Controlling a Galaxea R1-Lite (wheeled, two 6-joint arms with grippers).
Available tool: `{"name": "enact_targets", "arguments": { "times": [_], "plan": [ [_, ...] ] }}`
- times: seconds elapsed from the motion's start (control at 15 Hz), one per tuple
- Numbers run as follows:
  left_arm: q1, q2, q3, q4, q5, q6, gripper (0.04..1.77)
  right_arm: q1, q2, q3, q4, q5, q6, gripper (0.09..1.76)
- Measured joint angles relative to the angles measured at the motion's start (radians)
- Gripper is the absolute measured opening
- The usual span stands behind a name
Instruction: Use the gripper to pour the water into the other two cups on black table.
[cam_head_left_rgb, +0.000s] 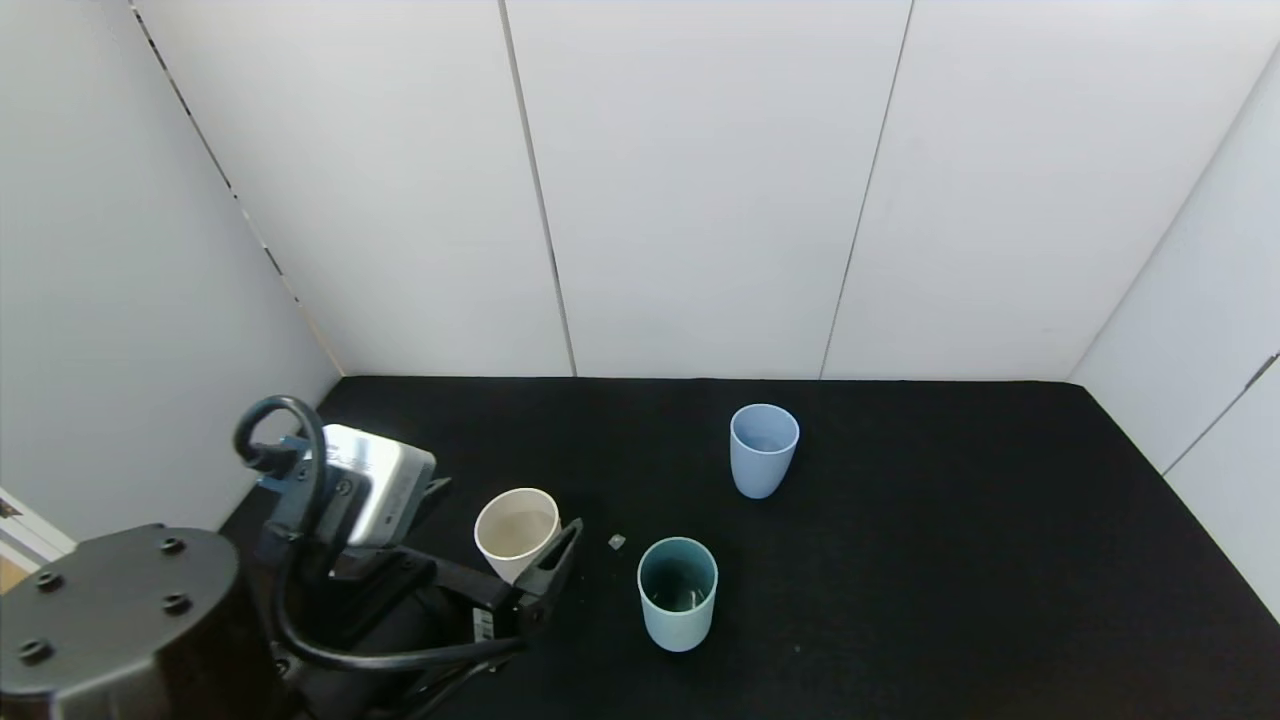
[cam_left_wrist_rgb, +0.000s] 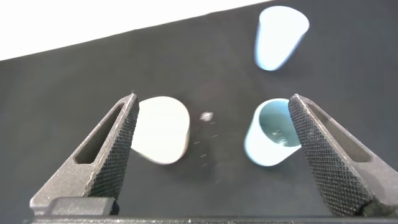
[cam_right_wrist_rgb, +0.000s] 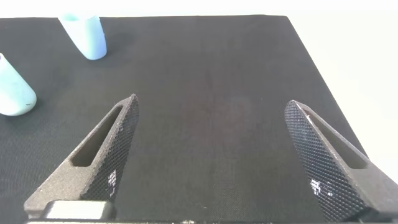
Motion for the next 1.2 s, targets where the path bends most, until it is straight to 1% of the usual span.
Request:
{"name": "enact_targets", "arguments": {
  "times": [0.2, 0.33, 0.4, 0.47, 0.53, 0.67, 0.8, 0.93, 1.07, 1.2],
  "plan": [
    [0.003, -0.141, 0.038, 0.092, 0.047, -0.003, 1.7, 0.0, 0.0, 0.0, 0.0, 0.0, 0.0, 1.71],
    [0.008, -0.238, 0.06, 0.165, 0.065, -0.004, 1.71, 0.0, 0.0, 0.0, 0.0, 0.0, 0.0, 1.71],
    [0.027, -0.28, 0.067, 0.196, 0.065, -0.004, 1.71, 0.0, 0.0, 0.0, 0.0, 0.0, 0.0, 1.71],
    [0.068, -0.314, 0.073, 0.214, 0.06, -0.004, 1.71, 0.0, 0.0, 0.0, 0.0, 0.0, 0.0, 1.71],
    [0.126, -0.346, 0.077, 0.227, 0.043, -0.003, 1.71, 0.0, 0.0, 0.0, 0.0, 0.0, 0.0, 1.71],
    [0.24, -0.416, 0.086, 0.275, -0.027, 0.0, 1.71, 0.0, 0.0, 0.0, 0.0, 0.0, 0.0, 1.71],
    [0.349, -0.516, 0.093, 0.389, -0.13, 0.002, 1.71, 0.0, 0.0, 0.0, 0.0, 0.0, 0.0, 1.71],
    [0.452, -0.64, 0.095, 0.526, -0.232, 0.002, 1.71, 0.0, 0.0, 0.0, 0.0, 0.0, 0.0, 1.71],
    [0.538, -0.77, 0.097, 0.66, -0.291, 0.002, 1.71, 0.0, 0.0, 0.0, 0.0, 0.0, 0.0, 1.71],
    [0.608, -0.906, 0.1, 0.794, -0.317, 0.003, 1.72, 0.0, 0.0, 0.0, 0.0, 0.0, 0.0, 1.71]
  ]
}}
